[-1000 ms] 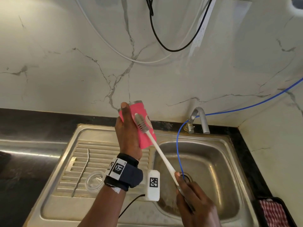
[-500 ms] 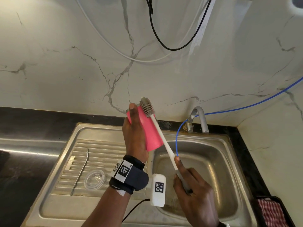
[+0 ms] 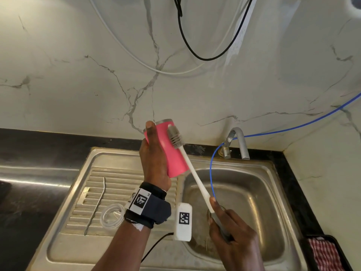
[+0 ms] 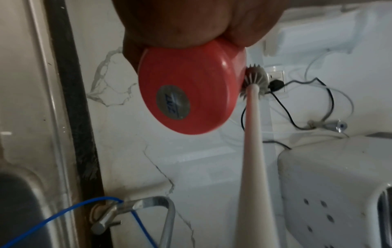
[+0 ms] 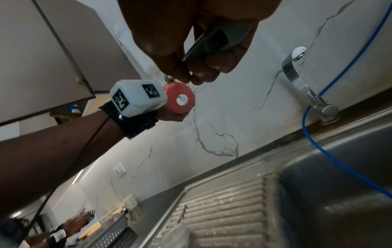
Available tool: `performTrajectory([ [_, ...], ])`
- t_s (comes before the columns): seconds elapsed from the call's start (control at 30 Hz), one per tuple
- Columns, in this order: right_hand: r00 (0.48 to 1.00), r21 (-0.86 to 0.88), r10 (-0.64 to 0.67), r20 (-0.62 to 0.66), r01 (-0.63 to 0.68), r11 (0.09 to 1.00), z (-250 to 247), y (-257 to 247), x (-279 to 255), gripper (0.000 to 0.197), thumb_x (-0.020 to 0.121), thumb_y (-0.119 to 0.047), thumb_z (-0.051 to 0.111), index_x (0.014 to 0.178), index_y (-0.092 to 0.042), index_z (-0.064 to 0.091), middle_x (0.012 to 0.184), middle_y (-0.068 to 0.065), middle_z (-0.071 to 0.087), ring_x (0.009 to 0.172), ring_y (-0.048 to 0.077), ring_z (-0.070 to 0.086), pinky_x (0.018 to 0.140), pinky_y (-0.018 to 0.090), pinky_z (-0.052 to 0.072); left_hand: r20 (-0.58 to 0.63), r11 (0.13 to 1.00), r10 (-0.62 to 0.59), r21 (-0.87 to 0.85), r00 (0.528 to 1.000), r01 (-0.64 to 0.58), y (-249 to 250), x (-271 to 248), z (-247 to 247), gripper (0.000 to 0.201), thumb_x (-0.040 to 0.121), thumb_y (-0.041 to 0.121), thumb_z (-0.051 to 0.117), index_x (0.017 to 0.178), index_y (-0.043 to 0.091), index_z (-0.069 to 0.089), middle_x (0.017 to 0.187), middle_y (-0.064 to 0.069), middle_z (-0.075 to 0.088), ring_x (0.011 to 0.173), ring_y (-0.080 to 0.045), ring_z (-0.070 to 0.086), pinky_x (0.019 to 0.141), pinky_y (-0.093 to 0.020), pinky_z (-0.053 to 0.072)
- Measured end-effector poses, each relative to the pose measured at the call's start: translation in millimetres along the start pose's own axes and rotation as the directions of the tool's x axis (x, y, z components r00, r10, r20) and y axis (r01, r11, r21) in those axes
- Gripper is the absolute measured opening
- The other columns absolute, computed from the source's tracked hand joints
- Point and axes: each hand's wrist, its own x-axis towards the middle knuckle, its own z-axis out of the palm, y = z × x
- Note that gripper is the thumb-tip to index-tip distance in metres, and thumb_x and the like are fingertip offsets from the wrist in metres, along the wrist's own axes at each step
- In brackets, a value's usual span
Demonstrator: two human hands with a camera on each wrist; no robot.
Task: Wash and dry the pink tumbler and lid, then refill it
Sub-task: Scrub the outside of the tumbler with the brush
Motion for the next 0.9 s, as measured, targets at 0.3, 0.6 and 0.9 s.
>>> performTrajectory([
  [0.3, 0.999, 0.016, 0.028, -0.024, -0.027, 0.999, -2.5, -0.3, 17.9, 0.062, 0.081, -0.010, 0.077, 0.138, -0.031, 0.066, 0.078, -0.010, 0.055, 0.057, 0.009, 0.052, 0.059, 0.015, 0.046, 0.081, 0.999, 0.001, 0.035, 0.997, -0.004, -17.1, -15.2, 6.5, 0.082, 0.081, 0.094, 0.050, 0.126, 0.027, 0.068, 0.117, -0.012, 0.076, 0.103, -0.036, 0.077, 0.088, -0.061, 0.064],
  [0.6, 0.999, -0.005, -0.022, 0.031, 0.023, 1.000, -4.6, 0.9, -7.4, 0.064, 0.081, -0.015, 0.074, 0.138, -0.041, 0.061, 0.088, -0.015, 0.060, 0.061, 0.000, 0.051, 0.065, 0.002, 0.042, 0.049, 0.999, 0.047, -0.003, 0.998, -0.047, -4.4, -0.5, 0.3, 0.067, 0.098, 0.078, 0.042, 0.120, 0.021, 0.070, 0.105, -0.016, 0.079, 0.084, -0.032, 0.078, 0.078, -0.051, 0.066],
  [0.9, 0.999, -0.028, -0.033, 0.017, 0.034, 0.999, 1.4, -0.2, 3.1, 0.057, 0.085, -0.015, 0.072, 0.138, -0.035, 0.065, 0.088, -0.012, 0.061, 0.056, 0.007, 0.049, 0.058, 0.011, 0.044, 0.032, 1.000, -0.008, -0.006, 0.999, 0.008, -12.6, -5.9, 4.6, 0.081, 0.084, 0.090, 0.053, 0.127, 0.023, 0.066, 0.114, -0.015, 0.078, 0.101, -0.037, 0.078, 0.089, -0.059, 0.064],
])
